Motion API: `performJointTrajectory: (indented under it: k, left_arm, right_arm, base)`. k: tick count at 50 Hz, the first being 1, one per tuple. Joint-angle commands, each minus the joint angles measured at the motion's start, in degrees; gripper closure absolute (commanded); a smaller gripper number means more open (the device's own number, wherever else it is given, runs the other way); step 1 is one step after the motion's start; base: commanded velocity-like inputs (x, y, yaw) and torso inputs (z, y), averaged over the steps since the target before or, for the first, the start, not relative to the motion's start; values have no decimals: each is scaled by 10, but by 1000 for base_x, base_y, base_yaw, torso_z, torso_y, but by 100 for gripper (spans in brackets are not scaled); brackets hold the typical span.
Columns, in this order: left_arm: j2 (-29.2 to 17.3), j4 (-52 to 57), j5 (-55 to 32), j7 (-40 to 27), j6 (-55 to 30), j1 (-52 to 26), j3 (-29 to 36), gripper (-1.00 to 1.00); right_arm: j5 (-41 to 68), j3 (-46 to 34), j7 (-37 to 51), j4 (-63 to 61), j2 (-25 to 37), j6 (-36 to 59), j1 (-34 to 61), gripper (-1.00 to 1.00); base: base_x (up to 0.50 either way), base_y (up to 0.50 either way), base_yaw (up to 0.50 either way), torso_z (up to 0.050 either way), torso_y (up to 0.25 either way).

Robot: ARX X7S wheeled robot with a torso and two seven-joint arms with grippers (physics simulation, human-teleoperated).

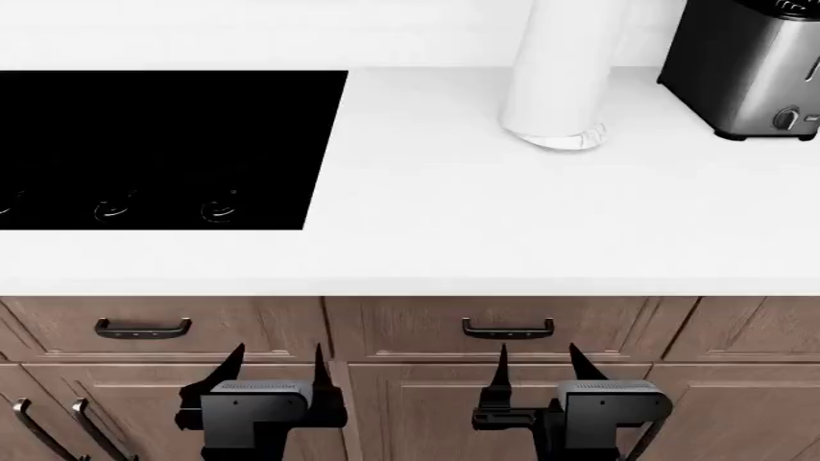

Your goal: Move the drinks to the dining counter.

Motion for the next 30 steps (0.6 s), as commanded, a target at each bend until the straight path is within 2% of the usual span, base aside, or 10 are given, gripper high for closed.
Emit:
performJointTrajectory:
  k: [1,10,23,29,30]
  left_arm:
    - [-8,-7,-5,-14,-1,-6,12,-100]
    - [-23,-13,-22,-41,-9,-12,27,-100]
    - [-38,-15,-22,-59,-6,-13,48,-100]
    - [-43,6,-39,-63,10,-3,42,-100]
    - [-48,28,-17,-78,0,3,45,-100]
  right_arm:
    - [12,-8,13,4,9,-1,4,-100]
    - [19,-30,32,7,27,2,9,-100]
    - [36,-42,45,7,37,0,11,-100]
    - [67,-33,47,-24,37,-34,-4,-100]
    - [67,-36,45,-45,43,-24,-9,-100]
  base:
    - [0,0,0,0,0]
    - [-16,0,0,0,0]
    - [-500,222,0,0,0]
    - [-468,-329,0,0,0]
    - [-430,-453,0,0,0]
